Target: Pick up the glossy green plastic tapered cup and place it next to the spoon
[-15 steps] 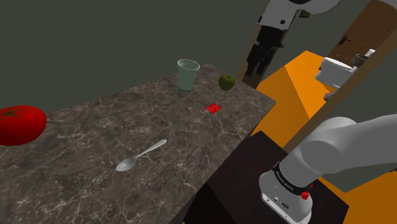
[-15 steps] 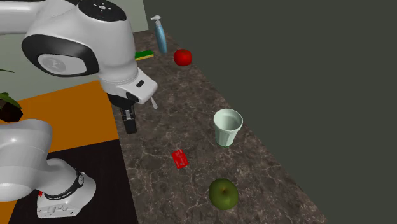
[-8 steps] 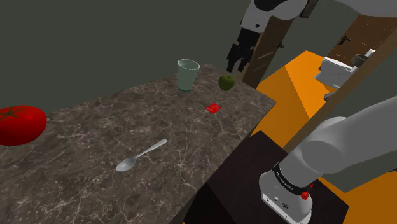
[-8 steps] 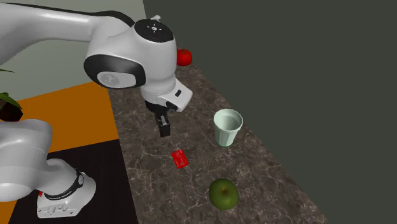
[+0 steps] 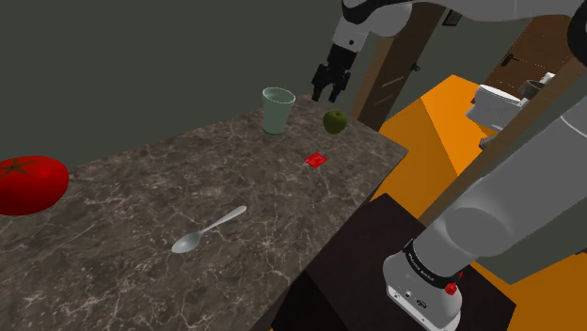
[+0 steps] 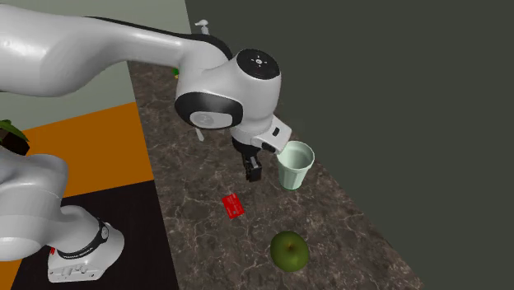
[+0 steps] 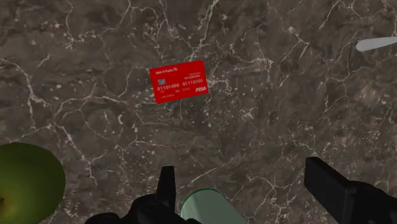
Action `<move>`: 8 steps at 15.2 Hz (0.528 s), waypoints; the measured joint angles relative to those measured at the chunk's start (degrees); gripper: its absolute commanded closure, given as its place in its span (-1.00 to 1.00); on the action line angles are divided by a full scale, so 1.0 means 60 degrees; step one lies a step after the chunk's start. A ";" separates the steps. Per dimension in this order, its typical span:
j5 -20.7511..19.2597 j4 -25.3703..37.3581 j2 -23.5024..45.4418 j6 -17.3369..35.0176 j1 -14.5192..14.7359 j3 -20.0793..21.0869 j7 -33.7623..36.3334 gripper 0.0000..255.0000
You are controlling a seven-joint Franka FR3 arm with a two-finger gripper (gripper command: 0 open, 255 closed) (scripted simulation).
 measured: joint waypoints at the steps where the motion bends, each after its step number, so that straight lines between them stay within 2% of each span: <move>1: 0.0079 0.0242 0.0317 0.0109 -0.0012 -0.0025 -0.0063 -1.00; 8: 0.0681 0.2628 0.2822 0.0459 -0.0145 -0.0079 -0.0361 -1.00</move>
